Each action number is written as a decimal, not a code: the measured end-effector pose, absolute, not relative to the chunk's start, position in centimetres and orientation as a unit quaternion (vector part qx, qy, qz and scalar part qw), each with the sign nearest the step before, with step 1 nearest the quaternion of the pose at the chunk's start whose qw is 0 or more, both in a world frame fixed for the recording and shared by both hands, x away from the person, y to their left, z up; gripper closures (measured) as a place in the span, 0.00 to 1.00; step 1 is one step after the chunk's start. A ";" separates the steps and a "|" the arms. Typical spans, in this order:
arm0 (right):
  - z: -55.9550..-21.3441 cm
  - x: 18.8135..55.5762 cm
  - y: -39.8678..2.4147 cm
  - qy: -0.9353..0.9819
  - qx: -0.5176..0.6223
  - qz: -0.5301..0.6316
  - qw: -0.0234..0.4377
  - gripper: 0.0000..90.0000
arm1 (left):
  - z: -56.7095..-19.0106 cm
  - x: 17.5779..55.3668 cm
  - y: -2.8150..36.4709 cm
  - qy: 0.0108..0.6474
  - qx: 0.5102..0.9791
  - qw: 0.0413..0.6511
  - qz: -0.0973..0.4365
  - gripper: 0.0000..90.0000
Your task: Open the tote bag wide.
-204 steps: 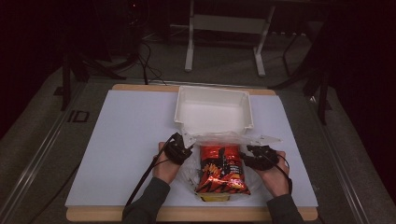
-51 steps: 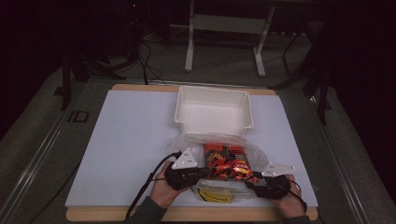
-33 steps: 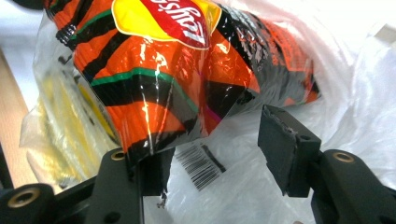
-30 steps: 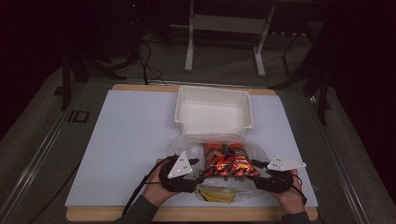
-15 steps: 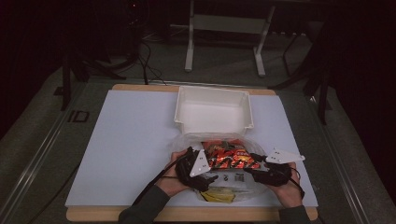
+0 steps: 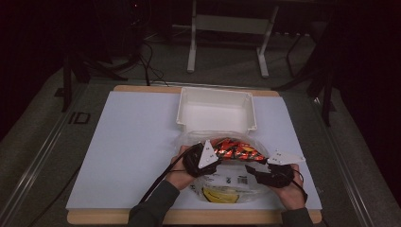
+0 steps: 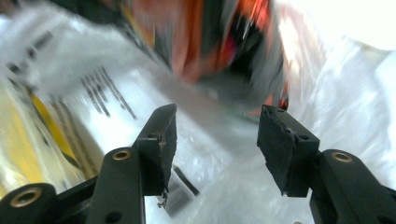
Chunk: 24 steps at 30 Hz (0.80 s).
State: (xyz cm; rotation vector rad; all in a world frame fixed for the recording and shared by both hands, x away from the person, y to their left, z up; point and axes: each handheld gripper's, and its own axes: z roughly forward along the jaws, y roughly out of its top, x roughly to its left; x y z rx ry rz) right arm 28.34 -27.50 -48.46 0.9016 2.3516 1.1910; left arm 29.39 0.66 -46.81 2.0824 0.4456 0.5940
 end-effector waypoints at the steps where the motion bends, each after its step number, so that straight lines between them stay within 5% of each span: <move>1: -48.7 28.3 -27.5 0.834 0.319 0.413 0.179 0.52 | -46.7 29.4 0.7 0.182 0.841 0.450 0.237 0.68; 8: -50.1 28.5 -27.2 0.841 0.332 0.387 0.179 0.52 | -45.7 29.9 1.5 0.204 0.829 0.483 0.194 0.84; 24: -52.2 28.8 -27.6 0.849 0.350 0.351 0.183 0.52 | -44.4 30.2 2.9 0.248 0.809 0.519 0.124 0.95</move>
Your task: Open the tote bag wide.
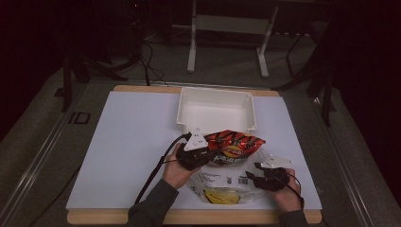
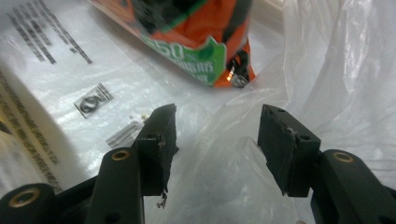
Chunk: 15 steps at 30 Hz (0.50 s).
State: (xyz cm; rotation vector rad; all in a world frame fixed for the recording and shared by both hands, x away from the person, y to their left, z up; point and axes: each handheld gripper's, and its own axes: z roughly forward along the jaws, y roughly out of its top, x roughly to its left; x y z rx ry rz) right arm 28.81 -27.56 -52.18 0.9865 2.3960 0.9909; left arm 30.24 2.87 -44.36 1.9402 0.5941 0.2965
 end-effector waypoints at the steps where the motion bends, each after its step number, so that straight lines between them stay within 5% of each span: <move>1: -52.3 28.8 -27.6 0.850 0.350 0.348 0.183 0.51 | -44.3 30.2 2.9 0.250 0.807 0.521 0.120 0.96; 15: -52.8 28.8 -27.9 0.852 0.355 0.336 0.186 0.51 | -43.0 29.7 3.2 0.246 0.798 0.541 0.097 0.98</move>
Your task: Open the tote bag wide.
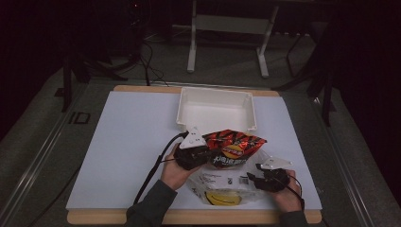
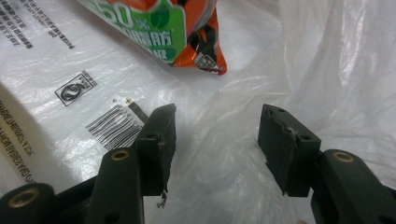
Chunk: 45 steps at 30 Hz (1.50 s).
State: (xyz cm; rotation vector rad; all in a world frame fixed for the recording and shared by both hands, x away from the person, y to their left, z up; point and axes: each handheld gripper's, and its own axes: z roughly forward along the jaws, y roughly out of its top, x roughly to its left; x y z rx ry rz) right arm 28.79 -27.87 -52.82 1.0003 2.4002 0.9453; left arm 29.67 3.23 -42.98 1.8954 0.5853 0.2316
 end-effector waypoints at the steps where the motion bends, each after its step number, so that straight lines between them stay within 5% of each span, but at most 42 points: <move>1: -52.8 28.8 -27.9 0.852 0.356 0.336 0.186 0.51 | -42.7 29.7 3.2 0.245 0.795 0.546 0.094 0.98; 45: -53.4 28.3 -29.2 0.821 0.368 0.403 0.168 0.54 | -37.3 29.9 3.5 0.231 0.770 0.592 0.055 0.98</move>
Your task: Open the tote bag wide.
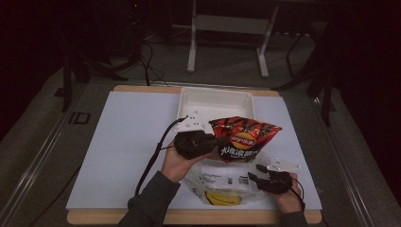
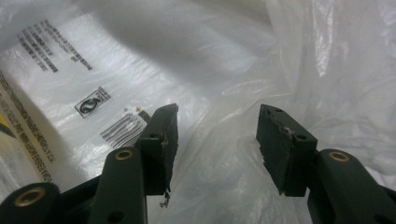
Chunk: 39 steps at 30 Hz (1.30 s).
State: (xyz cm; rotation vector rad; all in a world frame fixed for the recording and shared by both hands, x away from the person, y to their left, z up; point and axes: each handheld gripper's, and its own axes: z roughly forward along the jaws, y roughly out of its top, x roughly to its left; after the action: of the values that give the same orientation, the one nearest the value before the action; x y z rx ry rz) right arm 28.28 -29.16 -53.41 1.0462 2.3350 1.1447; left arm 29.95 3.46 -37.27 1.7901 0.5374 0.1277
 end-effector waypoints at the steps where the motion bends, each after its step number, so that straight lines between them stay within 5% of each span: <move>1: -53.4 28.3 -29.2 0.822 0.366 0.402 0.171 0.54 | -37.2 30.0 3.5 0.232 0.768 0.594 0.054 0.98; 39: -53.7 28.5 -29.5 0.818 0.366 0.415 0.155 0.51 | -35.7 32.8 5.2 0.236 0.745 0.621 0.065 0.98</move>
State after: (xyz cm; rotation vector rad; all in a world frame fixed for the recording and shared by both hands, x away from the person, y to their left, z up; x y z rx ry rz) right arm 28.48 -29.48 -53.66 1.0483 2.3455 1.1897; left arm 32.84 5.23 -35.66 1.7123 0.5415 0.1502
